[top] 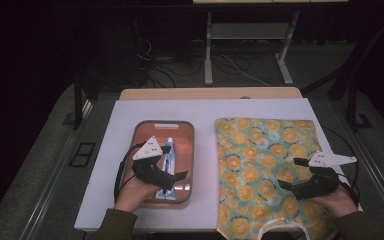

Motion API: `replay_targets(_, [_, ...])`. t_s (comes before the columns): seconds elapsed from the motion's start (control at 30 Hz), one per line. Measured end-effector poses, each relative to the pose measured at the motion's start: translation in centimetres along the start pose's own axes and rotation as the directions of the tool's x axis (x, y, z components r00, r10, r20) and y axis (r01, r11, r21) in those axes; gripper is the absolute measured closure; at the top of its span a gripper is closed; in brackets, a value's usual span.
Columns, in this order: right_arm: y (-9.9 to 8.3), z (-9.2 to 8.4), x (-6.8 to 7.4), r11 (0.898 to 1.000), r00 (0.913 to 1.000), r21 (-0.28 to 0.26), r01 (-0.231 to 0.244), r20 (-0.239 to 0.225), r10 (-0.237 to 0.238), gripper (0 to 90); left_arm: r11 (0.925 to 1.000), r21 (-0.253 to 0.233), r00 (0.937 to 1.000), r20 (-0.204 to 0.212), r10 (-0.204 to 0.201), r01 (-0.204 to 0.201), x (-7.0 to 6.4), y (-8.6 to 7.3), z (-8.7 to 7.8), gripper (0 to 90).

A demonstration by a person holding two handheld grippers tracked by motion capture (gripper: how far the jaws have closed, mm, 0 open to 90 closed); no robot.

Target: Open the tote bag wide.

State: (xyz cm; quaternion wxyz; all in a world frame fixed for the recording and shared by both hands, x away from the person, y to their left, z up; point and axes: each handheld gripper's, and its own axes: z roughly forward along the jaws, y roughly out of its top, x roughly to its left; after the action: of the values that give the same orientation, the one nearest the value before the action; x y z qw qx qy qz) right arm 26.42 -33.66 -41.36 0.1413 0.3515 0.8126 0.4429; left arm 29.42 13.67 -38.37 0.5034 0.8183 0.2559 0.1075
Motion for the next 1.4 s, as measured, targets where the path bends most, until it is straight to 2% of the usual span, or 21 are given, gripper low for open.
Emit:
replay_targets(0.3, [0.1,0.3,0.4,1.0,0.9993,0.022,0.015,-0.034,-0.014,0.5,0.9999,-0.007,0.9999,0.011,-0.011,0.011,0.1,0.0,-0.1,0.0])
replay_targets(0.4, [0.2,0.6,1.0,0.999,0.9979,0.035,0.025,-0.06,-0.023,0.5,1.0,0.002,0.9999,0.012,-0.004,0.004,0.0,0.0,0.0,0.0])
replay_targets(0.5, [0.3,1.3,2.0,0.996,0.9945,0.063,0.057,-0.092,-0.051,2.5,1.0,0.007,0.9999,0.013,-0.001,0.001,0.0,0.0,0.1,0.0])
replay_targets(0.67, [0.4,2.8,3.3,0.987,0.9825,0.115,0.114,-0.16,-0.095,5.4,1.0,0.003,0.9999,0.014,-0.005,0.005,0.1,0.0,0.0,0.0])
replay_targets(0.73, [0.2,3.3,3.8,0.979,0.977,0.145,0.14,-0.181,-0.112,5.4,1.0,0.004,0.9999,0.013,-0.005,0.005,0.1,0.0,0.1,0.0])
replay_targets(0.77, [0.2,3.3,3.8,0.979,0.977,0.145,0.14,-0.181,-0.112,5.4,1.0,0.005,0.9999,0.013,-0.005,0.005,0.0,0.0,0.1,0.0])
replay_targets(0.8, [0.0,3.7,4.2,0.972,0.9705,0.17,0.164,-0.204,-0.129,5.4,1.0,0.006,0.9999,0.014,-0.005,0.005,0.0,0.0,0.1,0.0])
replay_targets(0.83, [0.0,3.7,4.2,0.972,0.9705,0.17,0.164,-0.204,-0.129,5.4,1.0,0.006,0.9999,0.013,-0.005,0.005,0.0,0.0,0.1,0.0])
replay_targets(0.9, [-0.5,3.7,4.5,0.963,0.9586,0.191,0.187,-0.25,-0.137,5.4,0.9999,0.009,0.9999,0.013,-0.005,0.005,0.0,0.0,0.1,0.0])
replay_targets(0.93, [-0.5,3.7,4.5,0.963,0.9586,0.191,0.187,-0.25,-0.137,5.4,0.9999,0.009,0.9999,0.013,-0.005,0.005,0.0,0.0,0.1,0.0])
replay_targets(0.97, [-0.7,3.4,4.9,0.962,0.9511,0.192,0.192,-0.278,-0.135,5.4,1.0,0.008,0.9999,0.011,-0.005,0.005,0.0,0.0,0.1,0.0])
replay_targets(1.0, [-0.7,3.4,4.9,0.962,0.9511,0.192,0.192,-0.278,-0.135,5.4,1.0,0.008,0.9999,0.013,-0.005,0.005,0.0,0.0,0.1,0.0])
replay_targets(1.07, [-1.2,3.1,5.4,0.957,0.9399,0.196,0.212,-0.309,-0.145,5.5,1.0,0.008,0.9999,0.011,-0.006,0.005,0.0,0.0,0.1,0.0])
replay_targets(1.1, [-1.3,3.1,5.7,0.954,0.9372,0.205,0.218,-0.317,-0.146,6.5,1.0,0.008,0.9999,0.011,-0.006,0.006,0.0,0.0,0.1,0.0])
replay_targets(1.13, [-1.5,3.2,5.8,0.948,0.9309,0.211,0.237,-0.328,-0.16,6.8,0.9999,0.009,0.9999,0.012,-0.005,0.005,0.0,0.0,0.2,0.0])
replay_targets(1.2, [-1.7,3.6,6.3,0.932,0.9225,0.241,0.272,-0.341,-0.181,6.9,0.9999,0.009,0.9999,0.012,-0.005,0.005,0.0,0.0,0.2,0.0])
replay_targets(1.23, [-1.9,3.7,6.5,0.923,0.9175,0.251,0.292,-0.346,-0.197,7.3,0.9999,0.014,0.9999,0.011,-0.002,0.001,0.0,0.0,0.2,0.0])
replay_targets(1.27, [-2.0,3.9,6.6,0.913,0.9138,0.26,0.314,-0.344,-0.216,12.2,0.9999,0.014,0.9999,0.01,-0.002,0.002,0.0,0.0,0.2,0.0])
replay_targets(1.3, [-2.1,3.9,6.6,0.9,0.9057,0.263,0.348,-0.342,-0.25,13.6,0.9999,0.013,0.9999,0.011,-0.003,0.002,0.0,0.0,0.2,0.0])
replay_targets(1.37, [-2.3,3.8,6.9,0.888,0.8992,0.259,0.381,-0.328,-0.29,19.1,0.9999,0.013,0.9999,0.01,-0.004,0.004,0.0,0.0,0.2,0.0])
replay_targets(1.4, [-2.3,3.8,6.9,0.888,0.8992,0.259,0.381,-0.328,-0.29,19.1,0.9999,0.014,0.9999,0.01,-0.004,0.004,0.0,0.0,0.2,0.0])
